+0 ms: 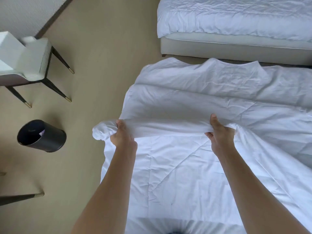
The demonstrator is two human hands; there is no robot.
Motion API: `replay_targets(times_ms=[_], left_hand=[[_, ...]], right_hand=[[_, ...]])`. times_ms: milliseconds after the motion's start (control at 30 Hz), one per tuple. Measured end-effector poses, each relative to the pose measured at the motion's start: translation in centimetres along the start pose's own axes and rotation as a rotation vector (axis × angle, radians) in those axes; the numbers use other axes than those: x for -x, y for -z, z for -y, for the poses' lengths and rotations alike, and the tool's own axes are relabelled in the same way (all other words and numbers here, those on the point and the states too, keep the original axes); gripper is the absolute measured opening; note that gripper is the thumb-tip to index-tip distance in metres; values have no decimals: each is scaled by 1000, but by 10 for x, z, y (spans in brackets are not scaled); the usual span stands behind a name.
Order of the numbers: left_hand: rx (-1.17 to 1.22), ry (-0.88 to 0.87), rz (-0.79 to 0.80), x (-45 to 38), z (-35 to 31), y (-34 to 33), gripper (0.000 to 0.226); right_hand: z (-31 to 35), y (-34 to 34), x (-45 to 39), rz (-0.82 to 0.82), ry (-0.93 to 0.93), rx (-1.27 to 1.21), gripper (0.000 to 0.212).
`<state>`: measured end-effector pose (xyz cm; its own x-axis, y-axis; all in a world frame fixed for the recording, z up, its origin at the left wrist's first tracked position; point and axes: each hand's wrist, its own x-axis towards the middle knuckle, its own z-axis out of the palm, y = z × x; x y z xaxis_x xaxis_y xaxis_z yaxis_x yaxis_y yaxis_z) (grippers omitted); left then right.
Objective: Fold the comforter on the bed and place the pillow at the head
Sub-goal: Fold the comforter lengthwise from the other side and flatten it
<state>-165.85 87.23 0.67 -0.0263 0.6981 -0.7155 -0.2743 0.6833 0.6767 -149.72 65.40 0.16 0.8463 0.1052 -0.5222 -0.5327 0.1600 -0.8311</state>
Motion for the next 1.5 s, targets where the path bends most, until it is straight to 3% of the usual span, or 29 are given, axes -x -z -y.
replay_targets(times_ms=[100, 200, 267, 333, 400, 467, 567, 633, 800, 900, 1133, 1500], left_hand=[[-1, -22, 53, -35, 9, -62, 27], [-32, -49, 107, -72, 32, -110, 31], [-154, -129, 197, -100, 54, -129, 30], [-775, -391, 313, -137, 86, -133, 45], [-1512, -793, 370, -178, 122, -121, 70], [-1811, -1052, 385, -202, 146, -109, 81], [-1858, -1168, 371, -222, 164, -106, 78], [-1867, -1228, 349, -229, 168, -111, 77], [-1961, -1114, 406, -222, 161, -117, 78], [-1992, -1057, 435, -200, 146, -109, 80], [-1851, -1284, 455, -107, 116, -40, 76], [-1713, -1298, 549, 67, 60, 99, 73]], right_hand=[[5, -24, -69, -20, 32, 29, 39], [4, -37, -131, -8, 51, 132, 19], [-10, -46, -168, 56, 128, 373, 31], [-40, -52, -202, 262, 248, 889, 63], [-83, -46, -227, 428, 291, 1412, 76], [-123, -32, -235, 431, 394, 1661, 73], [-160, -24, -245, 268, 646, 1692, 70], [-167, -27, -257, 208, 708, 1681, 69], [-156, -29, -252, 250, 650, 1705, 67], [-135, -27, -233, 363, 537, 1707, 70], [-94, 13, -135, 329, 493, 1677, 75], [-50, 58, 87, 221, 466, 1466, 72]])
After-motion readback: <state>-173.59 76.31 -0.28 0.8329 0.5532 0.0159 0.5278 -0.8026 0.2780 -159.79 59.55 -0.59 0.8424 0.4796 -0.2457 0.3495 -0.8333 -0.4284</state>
